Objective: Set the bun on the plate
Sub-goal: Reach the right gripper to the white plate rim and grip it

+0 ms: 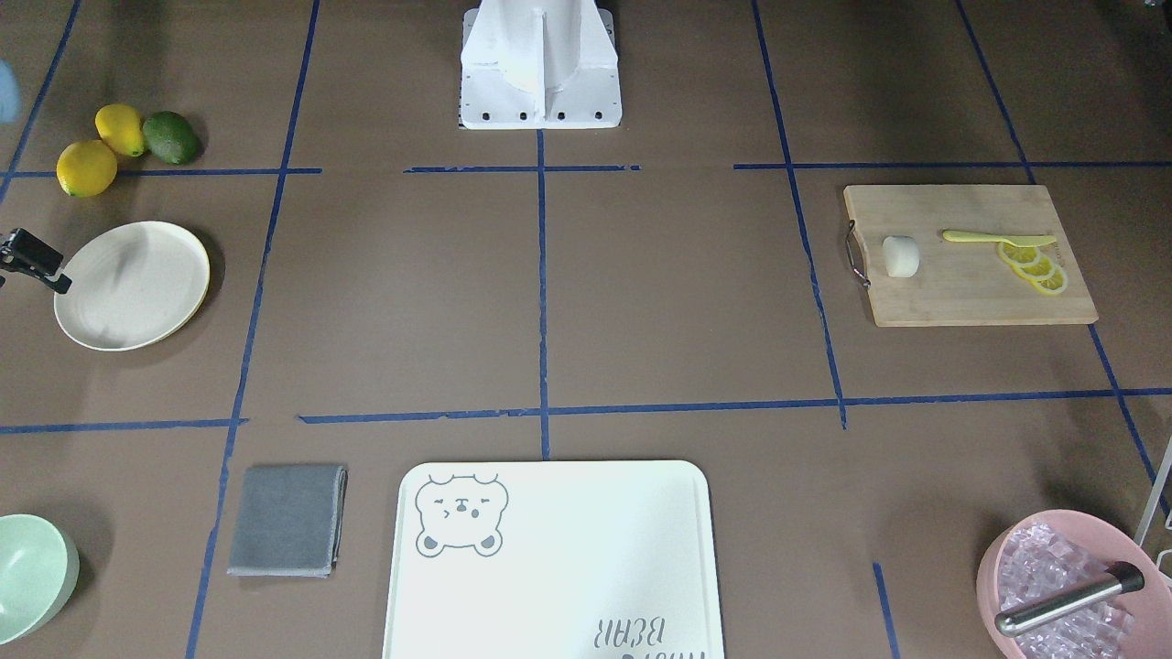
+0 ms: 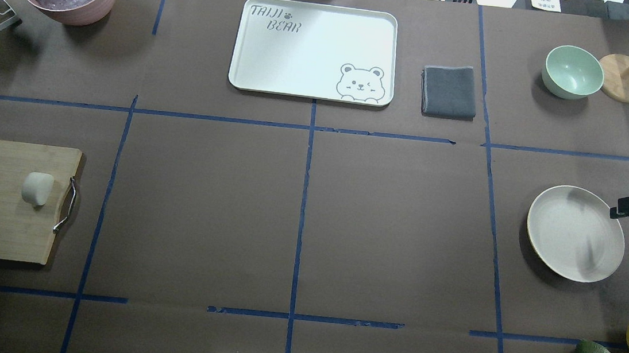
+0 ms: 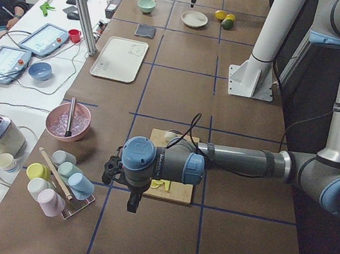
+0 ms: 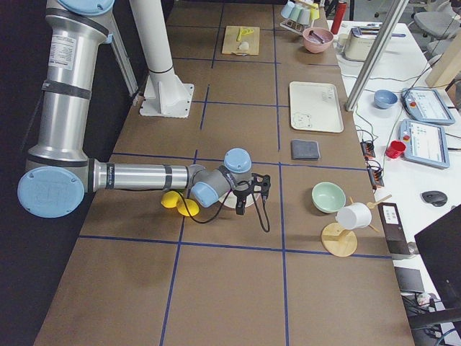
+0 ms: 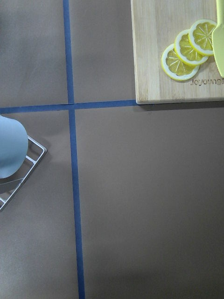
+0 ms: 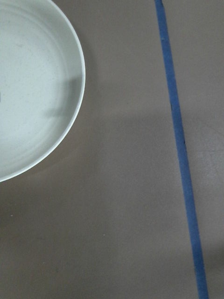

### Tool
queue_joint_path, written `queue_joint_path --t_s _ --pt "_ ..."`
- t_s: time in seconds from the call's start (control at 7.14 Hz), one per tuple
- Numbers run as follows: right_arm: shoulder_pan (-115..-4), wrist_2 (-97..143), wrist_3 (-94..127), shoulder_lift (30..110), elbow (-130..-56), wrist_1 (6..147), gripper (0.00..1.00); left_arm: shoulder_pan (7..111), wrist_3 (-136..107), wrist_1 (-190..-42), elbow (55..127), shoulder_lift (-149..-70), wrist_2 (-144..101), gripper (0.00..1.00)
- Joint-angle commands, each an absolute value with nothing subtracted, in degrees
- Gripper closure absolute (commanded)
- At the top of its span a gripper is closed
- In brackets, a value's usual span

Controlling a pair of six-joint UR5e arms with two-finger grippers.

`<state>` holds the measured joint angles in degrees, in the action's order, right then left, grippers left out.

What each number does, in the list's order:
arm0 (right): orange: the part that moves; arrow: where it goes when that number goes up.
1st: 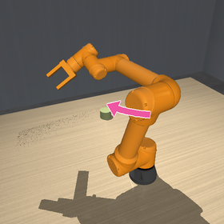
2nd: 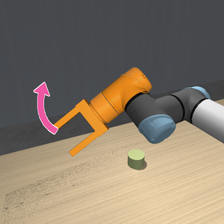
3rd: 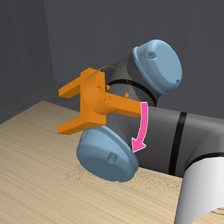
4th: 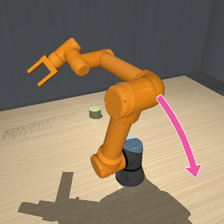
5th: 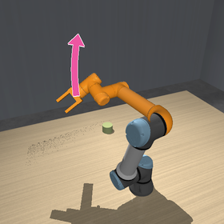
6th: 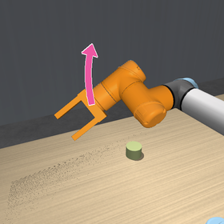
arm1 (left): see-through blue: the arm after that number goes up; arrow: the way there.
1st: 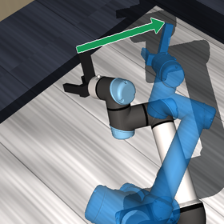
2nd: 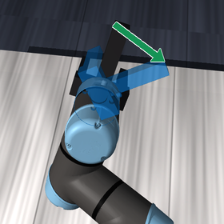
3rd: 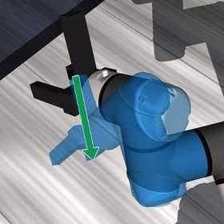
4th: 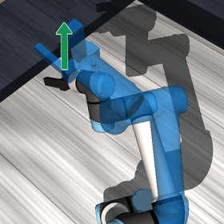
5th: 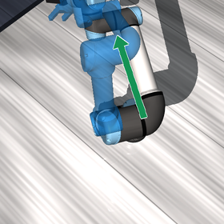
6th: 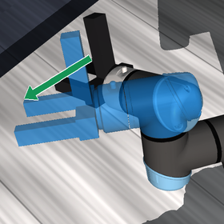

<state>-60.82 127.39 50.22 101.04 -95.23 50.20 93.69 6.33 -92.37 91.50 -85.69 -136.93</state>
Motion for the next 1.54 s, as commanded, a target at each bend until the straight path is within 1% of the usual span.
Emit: queue_joint_path --t_s 0.0,0.84,1.12,1.26,1.4 --pt "-58.6 126.9 50.4 101.2 -94.4 50.2 0.01 93.7 6.3 -92.4 91.5 -85.7 -136.9 0.0" --pt "-57.7 126.9 50.3 101.5 -93.4 50.1 0.01 93.7 6.2 -92.4 91.8 -85.7 -136.9 0.0" --pt "-56.9 126.9 50.3 101.5 -92.6 50.1 0.04 93.7 6.2 -92.4 91.8 -85.8 -136.9 0.0" --pt "-56.9 127.0 50.3 101.5 -92.6 50.1 0.15 93.7 6.2 -92.3 91.8 -85.8 -136.9 0.0" --pt "-56.9 127.0 50.2 101.5 -92.6 50.1 0.35 93.7 6.2 -92.3 91.8 -85.8 -136.9 0.0"
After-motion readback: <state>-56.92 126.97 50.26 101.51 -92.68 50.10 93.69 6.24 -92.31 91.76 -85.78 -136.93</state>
